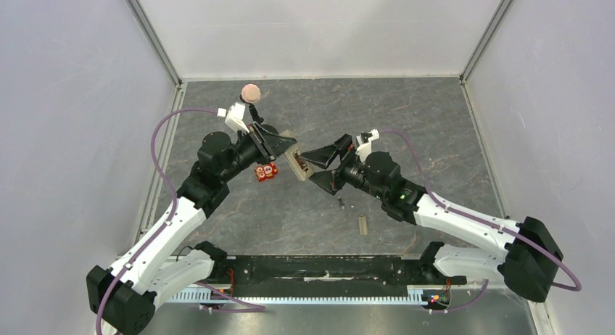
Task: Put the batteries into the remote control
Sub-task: Load the battery into the remote control, then pick up the battery from the center of the board, then load the battery into the remote control.
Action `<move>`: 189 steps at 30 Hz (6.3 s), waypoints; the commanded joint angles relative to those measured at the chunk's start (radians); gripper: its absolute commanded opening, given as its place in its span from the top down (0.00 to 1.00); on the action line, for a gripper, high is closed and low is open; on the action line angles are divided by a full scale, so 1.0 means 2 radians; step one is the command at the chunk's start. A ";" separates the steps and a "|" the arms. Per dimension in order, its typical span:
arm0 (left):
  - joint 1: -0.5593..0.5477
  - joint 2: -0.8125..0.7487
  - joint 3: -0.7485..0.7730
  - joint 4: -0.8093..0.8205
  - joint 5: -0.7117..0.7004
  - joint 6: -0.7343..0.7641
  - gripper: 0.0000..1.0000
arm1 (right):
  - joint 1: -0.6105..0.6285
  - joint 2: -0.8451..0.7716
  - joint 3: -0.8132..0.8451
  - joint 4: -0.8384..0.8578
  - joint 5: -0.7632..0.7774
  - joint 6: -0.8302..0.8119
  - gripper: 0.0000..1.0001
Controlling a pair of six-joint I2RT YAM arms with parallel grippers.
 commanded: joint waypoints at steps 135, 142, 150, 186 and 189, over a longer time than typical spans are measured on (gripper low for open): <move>0.051 0.025 -0.044 0.002 0.060 0.000 0.98 | -0.003 0.114 0.190 -0.377 0.063 -0.545 1.00; 0.046 0.094 -0.061 0.162 0.161 -0.076 0.98 | -0.003 0.066 0.269 -0.384 -0.026 -0.530 1.00; 0.020 0.159 -0.063 0.317 0.196 -0.121 0.98 | -0.003 0.075 0.326 -0.472 -0.053 -0.498 1.00; -0.033 0.278 -0.132 0.571 0.144 -0.200 0.98 | -0.003 0.116 0.324 -0.578 0.019 -0.510 0.84; -0.033 0.280 -0.134 0.572 0.140 -0.200 0.98 | -0.004 0.115 0.332 -0.580 0.020 -0.507 0.73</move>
